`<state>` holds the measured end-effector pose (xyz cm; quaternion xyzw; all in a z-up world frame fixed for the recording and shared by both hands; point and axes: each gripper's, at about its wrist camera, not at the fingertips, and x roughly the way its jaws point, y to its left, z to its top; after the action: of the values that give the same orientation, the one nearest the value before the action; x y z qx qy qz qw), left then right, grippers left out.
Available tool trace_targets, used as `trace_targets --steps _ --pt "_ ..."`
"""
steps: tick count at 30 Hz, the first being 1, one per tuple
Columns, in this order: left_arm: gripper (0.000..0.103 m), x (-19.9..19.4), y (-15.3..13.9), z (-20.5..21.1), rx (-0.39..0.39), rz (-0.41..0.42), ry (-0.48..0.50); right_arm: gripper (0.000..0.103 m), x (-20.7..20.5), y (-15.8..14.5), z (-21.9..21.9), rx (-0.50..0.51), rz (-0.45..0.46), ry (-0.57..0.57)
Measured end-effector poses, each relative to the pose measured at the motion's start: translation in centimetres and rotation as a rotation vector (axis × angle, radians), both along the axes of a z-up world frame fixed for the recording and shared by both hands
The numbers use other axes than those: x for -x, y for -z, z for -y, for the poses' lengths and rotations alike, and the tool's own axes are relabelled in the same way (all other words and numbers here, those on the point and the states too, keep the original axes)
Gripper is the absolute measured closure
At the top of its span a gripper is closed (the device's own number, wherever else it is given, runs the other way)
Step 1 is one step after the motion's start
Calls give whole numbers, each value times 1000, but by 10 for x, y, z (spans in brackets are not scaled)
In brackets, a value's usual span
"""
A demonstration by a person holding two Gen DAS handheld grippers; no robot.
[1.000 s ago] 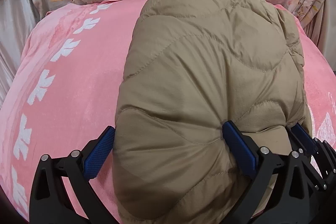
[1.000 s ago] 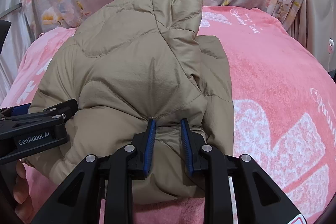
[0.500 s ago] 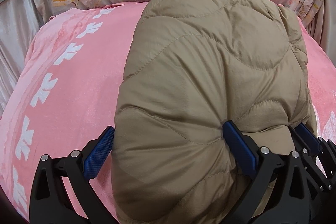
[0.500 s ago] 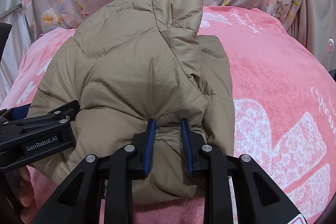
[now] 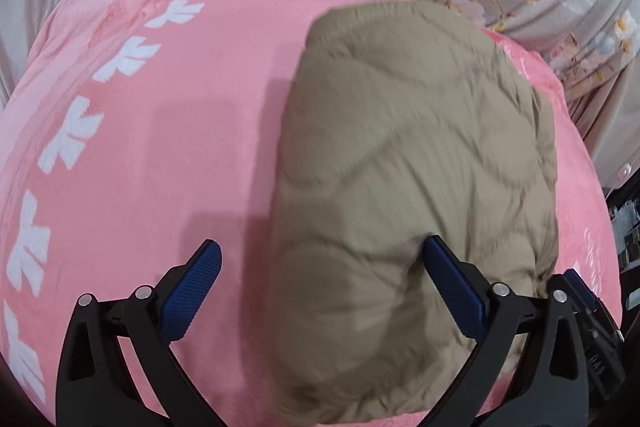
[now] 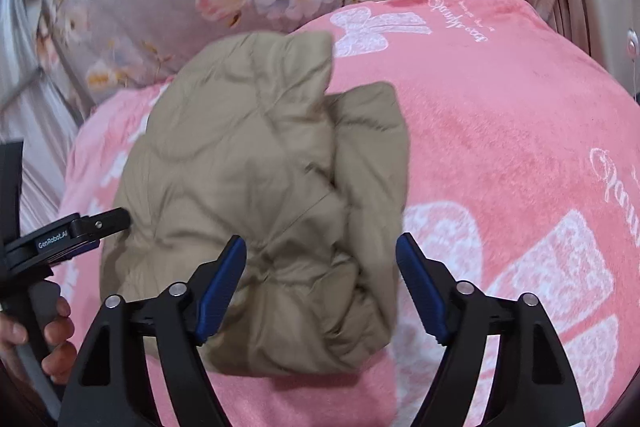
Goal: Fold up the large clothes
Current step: 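Lift the bundle with both grippers and fold it over onto itself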
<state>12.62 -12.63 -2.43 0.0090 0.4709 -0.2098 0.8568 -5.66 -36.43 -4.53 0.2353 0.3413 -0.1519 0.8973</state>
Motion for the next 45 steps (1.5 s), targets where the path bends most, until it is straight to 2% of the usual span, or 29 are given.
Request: trace_targets --steps 3,6,9,13,18,27,30,32,34,37,40,45 --pt "5 -24 -8 -3 32 -25 4 23 -8 5 33 -109 -2 33" --pt "5 -43 -3 2 59 -81 19 23 -27 26 66 -314 -24 17" --pt "5 -64 7 7 140 -167 31 23 -50 49 83 -523 0 -37" --pt "5 -81 19 12 243 -262 52 16 -67 70 88 -641 20 -58" --pt "5 -88 28 27 291 -294 72 13 -80 70 84 -636 63 -75" --pt "5 -80 22 49 199 -202 37 12 -94 72 82 -595 122 -91" --pt "5 -75 19 54 173 -167 49 15 -98 72 79 -577 137 -99" --pt "5 -72 18 58 153 -147 70 25 -100 74 79 -591 157 -115" --pt "5 -69 15 62 139 -128 94 41 -99 78 80 -635 187 -125" --pt "10 -64 10 63 129 -97 111 61 -95 75 78 -630 206 -127" --pt "26 -58 2 63 119 -60 135 71 -90 60 72 -559 211 -121" --pt "44 -49 -21 59 126 4 172 76 -79 33 59 -442 244 -116"
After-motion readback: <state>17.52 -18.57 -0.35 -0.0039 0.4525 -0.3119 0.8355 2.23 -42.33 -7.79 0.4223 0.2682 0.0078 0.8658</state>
